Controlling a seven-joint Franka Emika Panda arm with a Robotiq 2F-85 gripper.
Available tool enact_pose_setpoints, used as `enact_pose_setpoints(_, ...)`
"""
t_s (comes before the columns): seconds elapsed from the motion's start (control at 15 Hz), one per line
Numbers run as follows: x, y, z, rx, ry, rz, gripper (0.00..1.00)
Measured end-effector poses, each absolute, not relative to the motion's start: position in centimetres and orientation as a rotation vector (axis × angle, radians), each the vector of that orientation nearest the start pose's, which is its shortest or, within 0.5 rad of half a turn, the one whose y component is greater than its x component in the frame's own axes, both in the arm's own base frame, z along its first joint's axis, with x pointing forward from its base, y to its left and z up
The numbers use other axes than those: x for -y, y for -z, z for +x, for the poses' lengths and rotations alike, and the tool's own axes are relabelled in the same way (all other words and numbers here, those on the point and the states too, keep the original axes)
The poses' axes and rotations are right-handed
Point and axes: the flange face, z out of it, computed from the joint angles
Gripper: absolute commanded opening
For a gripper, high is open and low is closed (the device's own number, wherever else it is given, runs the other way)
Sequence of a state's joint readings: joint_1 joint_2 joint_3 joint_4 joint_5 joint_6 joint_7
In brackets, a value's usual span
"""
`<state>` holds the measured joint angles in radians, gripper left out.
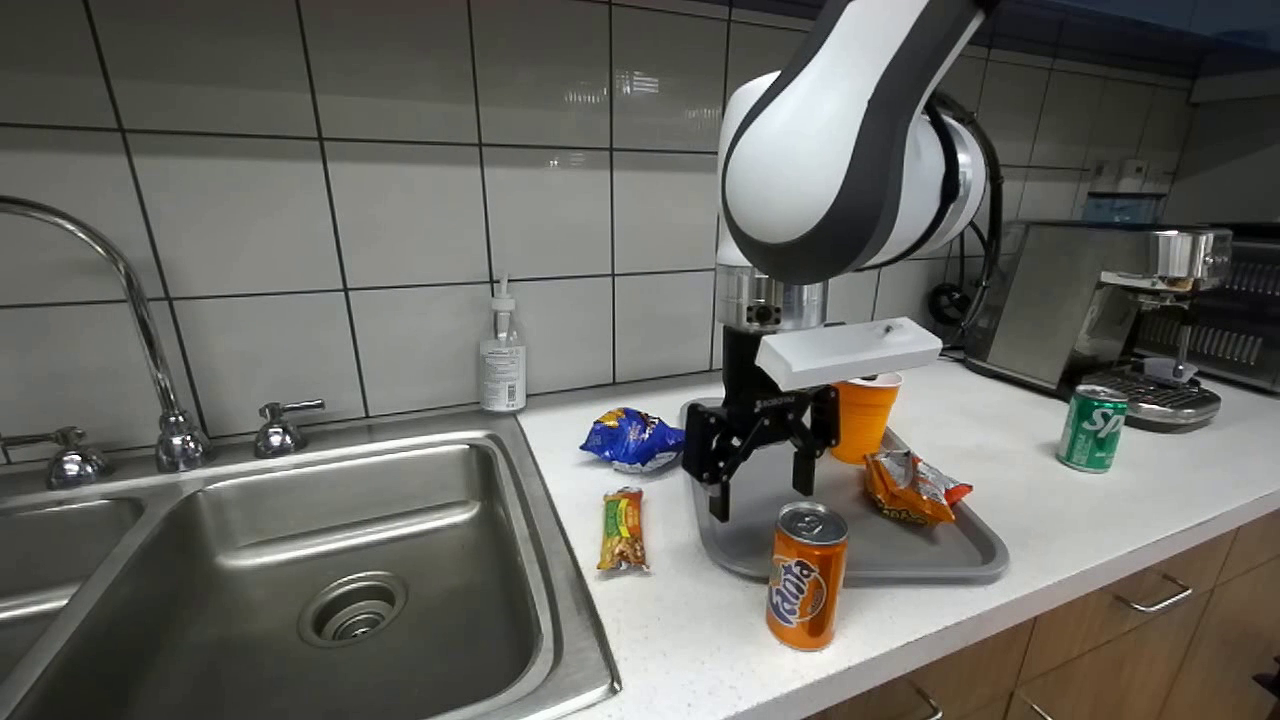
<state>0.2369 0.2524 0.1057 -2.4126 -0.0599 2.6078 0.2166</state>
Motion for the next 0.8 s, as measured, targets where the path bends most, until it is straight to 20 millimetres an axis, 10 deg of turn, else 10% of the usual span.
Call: enact_pose_setpoints(0.8,-16.7,-19.4,44.5,0.309,-0.13,-3.155,1.0)
